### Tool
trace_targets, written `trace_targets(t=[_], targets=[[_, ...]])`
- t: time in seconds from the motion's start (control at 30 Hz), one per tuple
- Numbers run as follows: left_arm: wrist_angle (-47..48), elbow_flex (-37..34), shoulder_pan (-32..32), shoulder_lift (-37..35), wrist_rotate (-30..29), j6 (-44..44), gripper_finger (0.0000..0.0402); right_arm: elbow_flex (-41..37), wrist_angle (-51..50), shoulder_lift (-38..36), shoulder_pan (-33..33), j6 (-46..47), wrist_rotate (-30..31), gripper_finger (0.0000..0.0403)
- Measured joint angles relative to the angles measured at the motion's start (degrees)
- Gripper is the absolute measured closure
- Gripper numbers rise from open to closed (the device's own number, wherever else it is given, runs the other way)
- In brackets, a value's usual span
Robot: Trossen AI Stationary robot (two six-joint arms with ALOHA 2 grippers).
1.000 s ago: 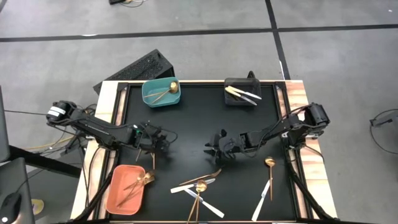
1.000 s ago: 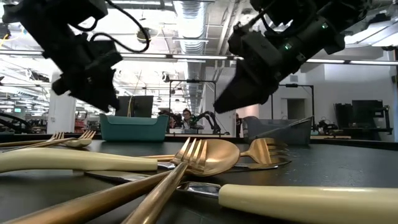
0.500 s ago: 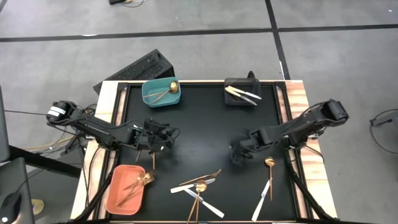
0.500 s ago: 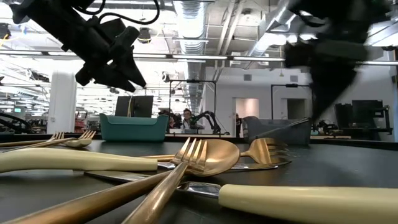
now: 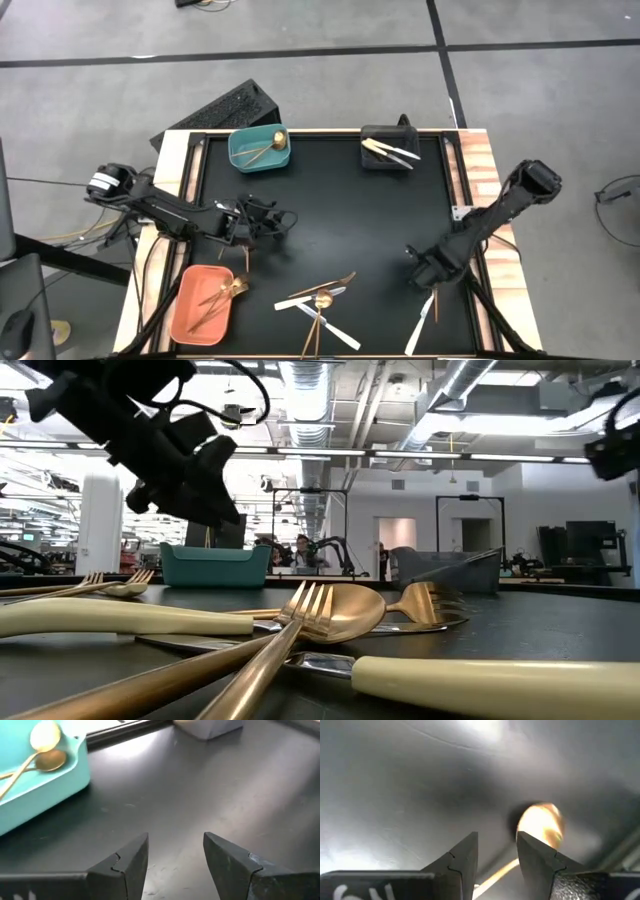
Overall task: Sort silverware by color (type)
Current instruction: Put the gold spoon into the green bin
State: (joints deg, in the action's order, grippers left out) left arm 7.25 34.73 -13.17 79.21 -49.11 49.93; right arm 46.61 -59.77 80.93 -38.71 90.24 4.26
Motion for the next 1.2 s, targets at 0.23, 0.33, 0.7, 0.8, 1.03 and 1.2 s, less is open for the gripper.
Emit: trace_targets(t=[0.23,0.33,0.7,0.8,1.03,1.2], targets=[[-3.98,-0.01,0.07,2.53,0.4,-2.43,0.0223,0.0,-4.41,0.02,-4.76,13.29,-2.22,0.0249],[-5.3,-0.01,0.09,2.43,0.24,-4.03,0.0223,0.0,-4.15,0.02,-6.15,16.15,-2.85,0.0249],[-5.75,0.01,0.09,2.19,0.32,-4.71,0.0223,0.09,-1.31,7.63,-9.03,20.83,-5.23,0.0275],[-5.73,0.01,0.09,2.19,0.34,-4.72,0.0223,0.31,-0.71,9.12,-8.36,18.71,-5.19,0.0283],[-5.65,0.01,0.09,2.19,0.88,-4.74,0.0223,-0.81,1.38,9.43,-4.73,12.35,-1.33,0.0295],[-5.01,0.01,0.09,2.19,1.66,-4.82,0.0223,-4.5,6.36,9.09,-2.03,8.02,-1.5,0.0305]])
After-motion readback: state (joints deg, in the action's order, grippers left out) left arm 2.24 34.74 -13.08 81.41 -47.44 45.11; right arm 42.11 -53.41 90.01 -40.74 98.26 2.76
